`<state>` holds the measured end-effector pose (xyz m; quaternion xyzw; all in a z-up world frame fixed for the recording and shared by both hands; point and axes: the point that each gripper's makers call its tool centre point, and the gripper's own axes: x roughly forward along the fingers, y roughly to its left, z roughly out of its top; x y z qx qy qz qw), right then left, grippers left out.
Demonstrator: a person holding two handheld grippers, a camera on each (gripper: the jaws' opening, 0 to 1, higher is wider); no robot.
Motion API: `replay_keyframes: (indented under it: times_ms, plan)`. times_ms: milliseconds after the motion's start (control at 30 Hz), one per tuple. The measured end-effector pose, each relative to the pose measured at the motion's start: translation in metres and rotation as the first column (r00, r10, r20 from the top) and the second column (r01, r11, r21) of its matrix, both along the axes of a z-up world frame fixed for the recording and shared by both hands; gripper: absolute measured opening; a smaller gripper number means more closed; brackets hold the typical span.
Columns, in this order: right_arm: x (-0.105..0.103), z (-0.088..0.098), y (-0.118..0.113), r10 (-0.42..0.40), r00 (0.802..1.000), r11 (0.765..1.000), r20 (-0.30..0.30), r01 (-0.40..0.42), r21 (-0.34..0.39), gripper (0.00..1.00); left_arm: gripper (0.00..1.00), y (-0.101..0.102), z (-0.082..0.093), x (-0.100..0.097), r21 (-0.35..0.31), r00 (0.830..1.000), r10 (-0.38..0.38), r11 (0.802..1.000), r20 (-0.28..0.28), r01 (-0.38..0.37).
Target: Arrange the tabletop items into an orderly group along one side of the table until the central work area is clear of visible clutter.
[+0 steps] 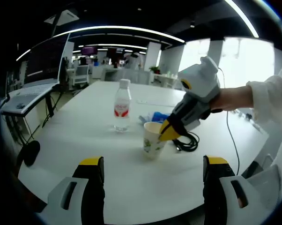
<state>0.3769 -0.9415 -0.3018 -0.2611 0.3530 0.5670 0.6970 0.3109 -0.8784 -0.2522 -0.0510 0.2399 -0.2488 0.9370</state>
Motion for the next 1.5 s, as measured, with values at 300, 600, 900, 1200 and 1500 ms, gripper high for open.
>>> replay_keyframes:
  times_ms: [300, 600, 900, 1200, 1500]
  plan:
    - [-0.004, 0.001, 0.005, -0.009, 1.0, 1.0, -0.004, 0.009, 0.028, 0.23, 0.84, 0.001, -0.001, 0.001, -0.007, 1.0, 0.007, 1.0, -0.003, -0.007]
    - [-0.004, 0.0, 0.004, -0.011, 1.0, 0.999, 0.001, 0.011, 0.034, 0.3, 0.84, 0.001, -0.001, 0.001, -0.007, 1.0, 0.006, 1.0, -0.001, -0.006]
    - [-0.003, 0.002, 0.003, -0.025, 1.0, 0.999, 0.005, 0.025, 0.041, 0.32, 0.84, 0.001, 0.0, 0.0, -0.008, 1.0, 0.005, 1.0, 0.001, -0.005]
    - [-0.001, 0.013, 0.004, -0.072, 0.997, 0.993, 0.04, 0.067, 0.1, 0.36, 0.84, -0.001, 0.0, 0.0, -0.006, 1.0, -0.002, 1.0, 0.002, 0.002]
    - [-0.002, 0.025, 0.002, -0.103, 0.991, 0.983, 0.089, 0.087, 0.163, 0.41, 0.84, -0.005, 0.0, -0.001, -0.009, 1.0, -0.02, 1.0, 0.004, 0.02]
